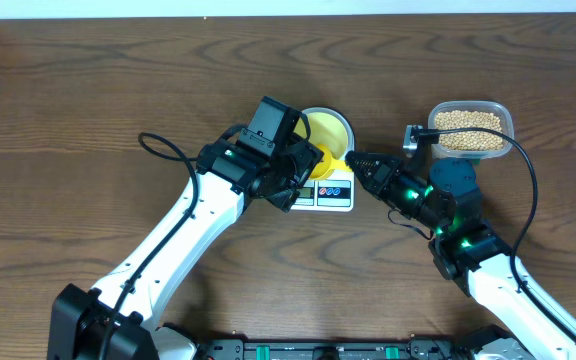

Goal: Scoop item into bowl and weigh 50g on scale
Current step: 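Close the right gripper on the scoop handle and release the left gripper, then move the scoop with the right gripper over the soybean tub, then move the left gripper over the yellow bowl on the scale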

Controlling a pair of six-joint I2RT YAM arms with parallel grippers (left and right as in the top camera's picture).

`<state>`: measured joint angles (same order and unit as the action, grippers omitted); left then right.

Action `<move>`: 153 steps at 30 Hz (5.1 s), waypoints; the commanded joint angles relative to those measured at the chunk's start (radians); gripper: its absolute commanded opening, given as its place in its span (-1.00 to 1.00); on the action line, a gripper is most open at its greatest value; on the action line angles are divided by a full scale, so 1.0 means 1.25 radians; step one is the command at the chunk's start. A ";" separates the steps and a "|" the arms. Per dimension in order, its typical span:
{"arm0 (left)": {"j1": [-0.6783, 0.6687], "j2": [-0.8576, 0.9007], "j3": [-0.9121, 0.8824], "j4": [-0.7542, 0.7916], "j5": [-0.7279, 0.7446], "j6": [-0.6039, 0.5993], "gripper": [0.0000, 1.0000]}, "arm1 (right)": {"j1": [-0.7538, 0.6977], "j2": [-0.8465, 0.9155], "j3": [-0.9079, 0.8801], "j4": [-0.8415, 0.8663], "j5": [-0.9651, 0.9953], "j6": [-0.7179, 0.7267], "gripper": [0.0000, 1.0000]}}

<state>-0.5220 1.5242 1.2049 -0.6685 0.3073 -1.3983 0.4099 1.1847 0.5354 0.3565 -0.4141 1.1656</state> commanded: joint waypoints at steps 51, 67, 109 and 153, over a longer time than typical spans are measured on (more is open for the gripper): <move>0.159 -0.034 0.015 -0.075 -0.184 1.017 0.74 | -0.044 0.004 0.016 -0.032 0.037 -0.141 -0.98; 0.159 -0.034 0.015 -0.075 -0.184 1.017 0.75 | -0.045 0.004 0.016 -0.049 0.037 -0.141 -0.98; 0.156 -0.034 0.011 -0.078 -0.157 1.011 0.75 | -0.333 0.003 0.016 0.267 0.048 -0.089 -0.98; -0.089 0.020 -0.007 -0.051 -0.310 1.014 0.76 | -0.333 0.003 0.016 0.202 0.030 -0.089 -0.98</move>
<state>-0.6250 1.5040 1.2049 -0.7460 -0.0235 -0.1478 -0.0010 1.1866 0.5415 0.6079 -0.3809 1.0462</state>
